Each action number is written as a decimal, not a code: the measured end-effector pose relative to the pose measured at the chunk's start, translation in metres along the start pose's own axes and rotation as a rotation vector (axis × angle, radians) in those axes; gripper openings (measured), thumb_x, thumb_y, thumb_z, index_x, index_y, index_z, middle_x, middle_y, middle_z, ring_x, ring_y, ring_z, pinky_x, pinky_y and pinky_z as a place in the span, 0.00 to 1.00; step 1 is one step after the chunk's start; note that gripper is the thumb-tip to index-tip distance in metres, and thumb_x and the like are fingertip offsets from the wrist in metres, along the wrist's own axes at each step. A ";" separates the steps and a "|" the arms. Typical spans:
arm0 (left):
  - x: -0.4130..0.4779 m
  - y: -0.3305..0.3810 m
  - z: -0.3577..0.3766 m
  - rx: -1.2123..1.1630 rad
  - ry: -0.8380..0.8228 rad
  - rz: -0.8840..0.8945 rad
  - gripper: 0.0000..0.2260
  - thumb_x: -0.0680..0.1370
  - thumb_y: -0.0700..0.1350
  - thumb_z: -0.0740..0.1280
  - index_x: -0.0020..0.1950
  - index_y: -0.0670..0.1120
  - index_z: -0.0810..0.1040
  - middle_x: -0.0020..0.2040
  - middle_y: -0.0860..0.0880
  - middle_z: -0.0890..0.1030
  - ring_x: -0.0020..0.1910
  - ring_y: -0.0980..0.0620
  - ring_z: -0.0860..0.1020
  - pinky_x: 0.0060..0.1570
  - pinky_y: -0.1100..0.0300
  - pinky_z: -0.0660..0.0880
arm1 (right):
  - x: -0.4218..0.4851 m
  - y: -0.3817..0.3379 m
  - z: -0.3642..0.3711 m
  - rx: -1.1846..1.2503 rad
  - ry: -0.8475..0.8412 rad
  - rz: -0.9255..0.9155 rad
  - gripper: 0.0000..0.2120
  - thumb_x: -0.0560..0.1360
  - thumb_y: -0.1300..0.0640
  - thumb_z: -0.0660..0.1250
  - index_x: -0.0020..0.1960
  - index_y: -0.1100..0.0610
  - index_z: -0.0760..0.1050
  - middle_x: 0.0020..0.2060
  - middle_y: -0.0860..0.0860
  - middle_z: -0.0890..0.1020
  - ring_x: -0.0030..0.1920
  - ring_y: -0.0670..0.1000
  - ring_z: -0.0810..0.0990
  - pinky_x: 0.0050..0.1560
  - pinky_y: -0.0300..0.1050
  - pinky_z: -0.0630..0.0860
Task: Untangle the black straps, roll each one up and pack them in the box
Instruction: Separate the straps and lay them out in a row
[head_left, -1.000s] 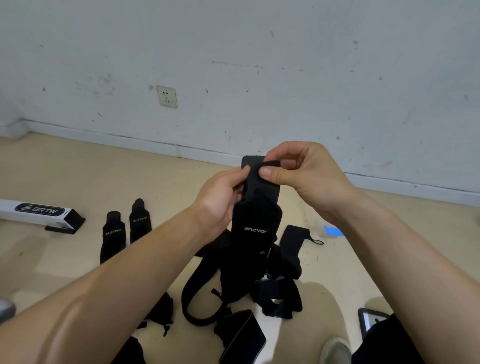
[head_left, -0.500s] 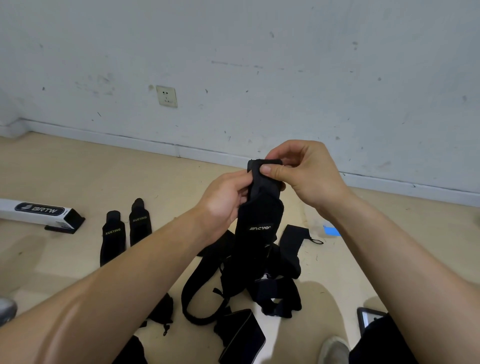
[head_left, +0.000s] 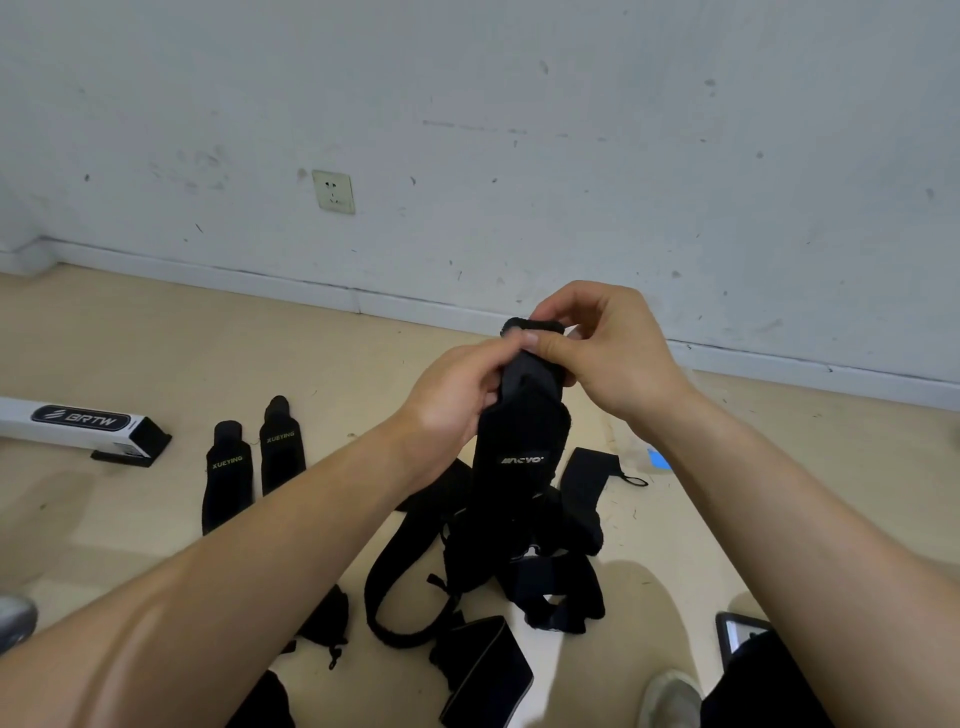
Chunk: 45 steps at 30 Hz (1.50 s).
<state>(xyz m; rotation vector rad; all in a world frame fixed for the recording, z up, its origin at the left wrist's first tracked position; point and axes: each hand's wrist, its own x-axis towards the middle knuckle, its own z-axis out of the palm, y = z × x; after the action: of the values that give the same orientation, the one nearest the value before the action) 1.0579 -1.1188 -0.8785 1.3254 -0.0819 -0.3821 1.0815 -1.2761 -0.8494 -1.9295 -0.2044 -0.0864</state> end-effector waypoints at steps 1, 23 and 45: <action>-0.001 -0.002 0.000 0.067 -0.014 0.046 0.11 0.85 0.44 0.62 0.55 0.44 0.83 0.49 0.46 0.87 0.49 0.50 0.85 0.51 0.59 0.80 | 0.000 0.001 -0.001 -0.019 0.003 0.005 0.08 0.73 0.63 0.76 0.42 0.52 0.80 0.39 0.49 0.82 0.28 0.47 0.73 0.31 0.38 0.73; -0.004 0.001 -0.032 -0.227 0.343 -0.036 0.12 0.81 0.42 0.70 0.59 0.34 0.81 0.54 0.38 0.86 0.53 0.43 0.85 0.55 0.52 0.83 | -0.023 0.026 0.056 0.199 -0.193 0.220 0.07 0.81 0.56 0.67 0.53 0.57 0.83 0.46 0.56 0.88 0.46 0.53 0.86 0.52 0.51 0.81; 0.026 -0.061 -0.204 0.253 0.843 -0.207 0.19 0.78 0.31 0.71 0.69 0.40 0.77 0.59 0.40 0.83 0.58 0.40 0.83 0.60 0.44 0.81 | -0.080 0.129 0.168 0.396 -0.511 0.690 0.18 0.75 0.46 0.74 0.53 0.61 0.84 0.47 0.57 0.87 0.47 0.56 0.87 0.51 0.50 0.84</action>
<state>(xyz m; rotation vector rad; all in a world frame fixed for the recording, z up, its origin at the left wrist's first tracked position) 1.1245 -0.9488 -0.9915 1.6570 0.7356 0.0415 1.0201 -1.1721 -1.0414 -1.5002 0.1122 0.8480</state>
